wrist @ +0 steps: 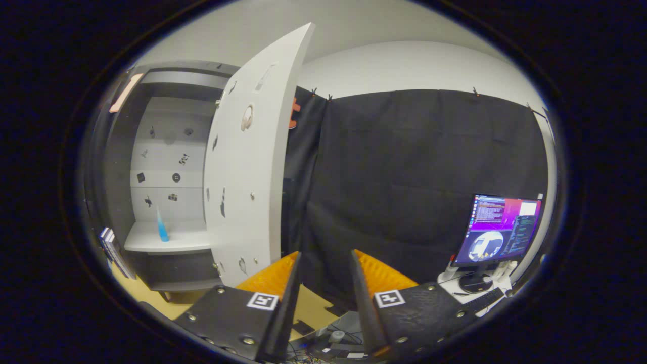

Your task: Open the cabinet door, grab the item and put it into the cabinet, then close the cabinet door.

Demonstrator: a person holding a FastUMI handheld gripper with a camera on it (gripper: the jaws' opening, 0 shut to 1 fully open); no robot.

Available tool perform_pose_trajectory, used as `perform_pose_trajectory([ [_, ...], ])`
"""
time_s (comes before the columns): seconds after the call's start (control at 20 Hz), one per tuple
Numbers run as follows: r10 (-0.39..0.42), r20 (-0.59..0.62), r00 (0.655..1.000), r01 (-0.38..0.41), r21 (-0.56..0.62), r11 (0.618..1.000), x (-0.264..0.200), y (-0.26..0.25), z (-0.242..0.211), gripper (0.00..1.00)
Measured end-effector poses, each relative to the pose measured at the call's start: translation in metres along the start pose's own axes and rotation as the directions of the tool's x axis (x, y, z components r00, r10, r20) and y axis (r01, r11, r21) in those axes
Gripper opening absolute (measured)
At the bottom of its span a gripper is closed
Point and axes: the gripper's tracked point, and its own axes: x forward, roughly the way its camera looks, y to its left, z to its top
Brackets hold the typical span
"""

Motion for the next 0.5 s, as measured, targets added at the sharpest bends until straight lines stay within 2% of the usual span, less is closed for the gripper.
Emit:
perform_pose_trajectory([
  [0.05, -0.005, -0.004, 1.000, 0.006, 0.008, 1.000, 0.005, 0.000, -0.001, 0.67],
  [0.2, -0.015, -0.007, 1.000, 0.015, 0.012, 1.000, 0.019, 0.002, -0.003, 0.82],
  [0.5, -0.036, -0.011, 0.999, 0.036, 0.032, 0.999, 0.039, 0.005, -0.004, 0.84],
])
